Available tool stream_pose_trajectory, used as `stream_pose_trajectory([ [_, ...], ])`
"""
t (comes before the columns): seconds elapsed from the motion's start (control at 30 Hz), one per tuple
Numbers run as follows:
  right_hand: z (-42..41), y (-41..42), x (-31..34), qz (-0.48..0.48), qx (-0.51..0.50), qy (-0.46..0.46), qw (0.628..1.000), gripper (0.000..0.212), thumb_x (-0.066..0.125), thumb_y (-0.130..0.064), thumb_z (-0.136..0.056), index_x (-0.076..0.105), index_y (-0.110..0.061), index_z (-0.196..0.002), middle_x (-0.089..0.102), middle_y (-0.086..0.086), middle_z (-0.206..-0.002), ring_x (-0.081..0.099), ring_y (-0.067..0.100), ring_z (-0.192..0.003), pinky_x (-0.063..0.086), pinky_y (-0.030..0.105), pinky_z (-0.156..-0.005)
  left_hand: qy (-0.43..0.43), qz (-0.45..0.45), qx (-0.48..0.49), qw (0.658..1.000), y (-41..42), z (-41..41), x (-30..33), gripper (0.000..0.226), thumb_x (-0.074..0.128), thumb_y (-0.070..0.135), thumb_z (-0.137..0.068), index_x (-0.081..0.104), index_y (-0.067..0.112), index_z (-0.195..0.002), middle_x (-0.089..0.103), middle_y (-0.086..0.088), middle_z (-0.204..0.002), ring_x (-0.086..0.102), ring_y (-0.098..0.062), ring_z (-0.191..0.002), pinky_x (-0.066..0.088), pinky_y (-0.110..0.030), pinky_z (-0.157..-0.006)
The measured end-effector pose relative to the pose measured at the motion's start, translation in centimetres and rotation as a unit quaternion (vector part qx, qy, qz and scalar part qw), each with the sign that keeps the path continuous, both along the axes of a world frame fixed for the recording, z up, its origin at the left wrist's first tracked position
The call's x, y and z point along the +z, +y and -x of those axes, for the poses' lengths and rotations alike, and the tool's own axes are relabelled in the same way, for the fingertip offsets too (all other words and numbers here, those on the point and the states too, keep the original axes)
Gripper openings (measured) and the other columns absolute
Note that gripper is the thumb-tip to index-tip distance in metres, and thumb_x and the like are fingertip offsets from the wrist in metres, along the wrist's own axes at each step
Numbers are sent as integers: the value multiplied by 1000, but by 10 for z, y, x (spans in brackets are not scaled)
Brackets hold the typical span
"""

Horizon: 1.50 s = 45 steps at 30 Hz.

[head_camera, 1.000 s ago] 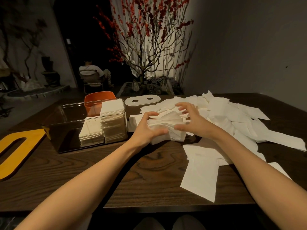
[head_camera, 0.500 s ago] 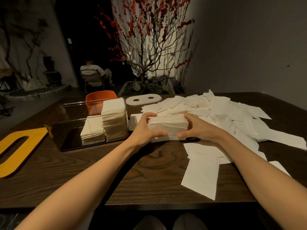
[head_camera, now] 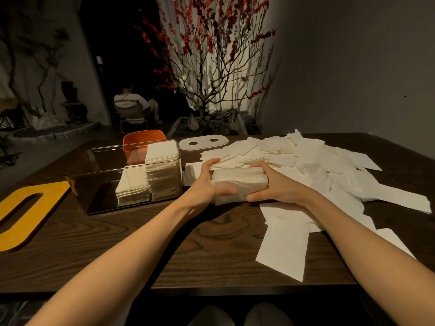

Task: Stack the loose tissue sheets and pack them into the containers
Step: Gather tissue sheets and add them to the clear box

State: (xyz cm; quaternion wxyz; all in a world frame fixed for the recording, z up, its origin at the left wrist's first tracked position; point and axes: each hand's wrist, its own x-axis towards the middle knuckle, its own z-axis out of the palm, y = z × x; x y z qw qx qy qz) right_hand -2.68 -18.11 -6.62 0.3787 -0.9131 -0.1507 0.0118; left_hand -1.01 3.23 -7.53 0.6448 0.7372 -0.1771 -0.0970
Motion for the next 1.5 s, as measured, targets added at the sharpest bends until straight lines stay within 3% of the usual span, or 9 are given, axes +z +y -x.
stream_pose_trajectory([
  [0.13,1,5,-1,-10,3,5,1000,79,76,-31,-79,27,-27,-140,32,-12,-130,37,4,-114,37,-4,-74,22,16,2,1000,-5,1,-3,104,78,10,-63,16,35,-143,38,1,-127,43,-21,-120,42,-28,-99],
  [0.23,2,6,-1,-26,-12,1,1000,75,75,-30,-80,29,-27,-139,36,-11,-126,43,4,-110,40,-3,-70,49,65,15,997,-5,2,1,96,59,-19,-76,15,29,-147,40,-4,-130,47,-22,-115,49,-22,-86],
  [0.43,5,6,3,-32,-39,7,999,71,72,-29,-84,31,-26,-141,40,-14,-124,43,3,-110,41,2,-70,50,47,14,998,1,-3,9,92,39,-32,-77,16,22,-149,26,-12,-151,33,-27,-136,42,-30,-101],
  [0.73,7,11,1,-51,-23,-1,998,67,72,-34,-82,38,-30,-140,43,-21,-121,46,4,-115,35,-1,-74,104,80,-21,991,-3,-10,-2,84,46,-24,-74,24,20,-142,42,-8,-136,42,-28,-130,48,-32,-98],
  [0.83,8,11,4,-46,-41,-19,998,56,65,-37,-87,44,-28,-139,45,-19,-122,45,4,-114,37,2,-74,63,-28,1,998,1,-13,0,65,72,10,-83,34,19,-134,54,-5,-129,52,-20,-120,45,-30,-97],
  [0.93,6,8,5,-60,-80,-2,995,52,61,-44,-87,46,-28,-135,49,-16,-118,49,8,-110,41,8,-74,-4,-102,-2,995,-3,-8,6,47,70,34,-86,54,18,-127,62,-1,-125,59,-15,-113,48,-33,-98],
  [1.07,1,9,12,-78,-126,53,988,74,54,-67,-78,39,-29,-140,50,-4,-134,51,19,-116,49,31,-94,-21,-79,12,997,-11,2,19,28,56,35,-96,54,25,-122,64,10,-110,60,-6,-100,48,-19,-81],
  [1.23,3,17,37,-210,-121,94,966,20,44,-51,-95,50,-32,-99,59,-10,-91,56,9,-84,47,21,-79,4,-30,29,999,-13,11,48,38,58,31,-95,53,8,-125,65,-11,-114,65,-24,-98,56,-38,-84],
  [1.5,5,61,78,-298,-111,120,940,50,45,-57,-94,55,-16,-121,66,7,-99,65,18,-77,55,30,-73,-15,24,137,990,18,27,88,20,67,30,-90,59,12,-88,64,-6,-92,68,-16,-72,57,-20,-59],
])
